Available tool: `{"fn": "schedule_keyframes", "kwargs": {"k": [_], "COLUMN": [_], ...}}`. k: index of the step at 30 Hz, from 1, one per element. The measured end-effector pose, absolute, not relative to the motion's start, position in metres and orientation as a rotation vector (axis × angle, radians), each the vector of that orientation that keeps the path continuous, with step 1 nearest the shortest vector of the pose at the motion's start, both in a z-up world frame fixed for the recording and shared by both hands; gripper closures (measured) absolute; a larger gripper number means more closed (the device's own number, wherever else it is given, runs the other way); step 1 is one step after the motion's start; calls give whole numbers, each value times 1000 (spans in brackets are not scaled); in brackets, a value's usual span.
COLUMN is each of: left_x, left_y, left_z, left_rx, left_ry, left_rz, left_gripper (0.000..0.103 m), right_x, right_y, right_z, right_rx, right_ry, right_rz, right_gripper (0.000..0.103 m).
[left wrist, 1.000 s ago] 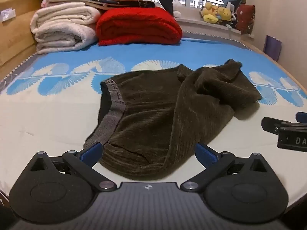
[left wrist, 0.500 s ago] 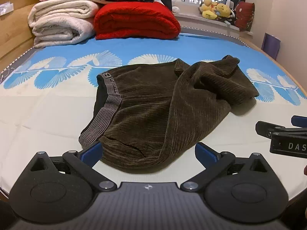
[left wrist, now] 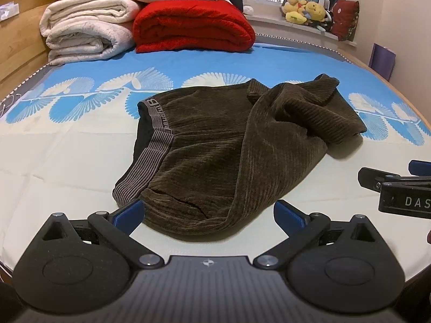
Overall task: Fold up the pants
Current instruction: 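Move both grippers toward the brown corduroy pants on the bed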
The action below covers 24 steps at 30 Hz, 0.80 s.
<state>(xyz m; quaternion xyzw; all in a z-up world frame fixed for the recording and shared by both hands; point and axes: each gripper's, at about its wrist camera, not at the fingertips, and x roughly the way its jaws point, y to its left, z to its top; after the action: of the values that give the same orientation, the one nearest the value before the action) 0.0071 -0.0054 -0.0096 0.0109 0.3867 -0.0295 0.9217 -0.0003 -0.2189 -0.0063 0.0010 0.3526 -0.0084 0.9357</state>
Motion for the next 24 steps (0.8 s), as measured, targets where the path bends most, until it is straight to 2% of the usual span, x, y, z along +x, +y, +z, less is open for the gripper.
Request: {"fn": "schedule_keyframes", "kwargs": {"k": [24], "left_x": [9], "left_y": [-6], "left_z": [-12], "left_rx": [19], "left_ry": [802], "left_rz": [-60], "left_gripper": [0], "right_x": [2], "right_y": [-218], "right_z": [-8], "right_rx": [1], "right_ry": [730], "right_rz": [-20], "right_gripper": [1]}}
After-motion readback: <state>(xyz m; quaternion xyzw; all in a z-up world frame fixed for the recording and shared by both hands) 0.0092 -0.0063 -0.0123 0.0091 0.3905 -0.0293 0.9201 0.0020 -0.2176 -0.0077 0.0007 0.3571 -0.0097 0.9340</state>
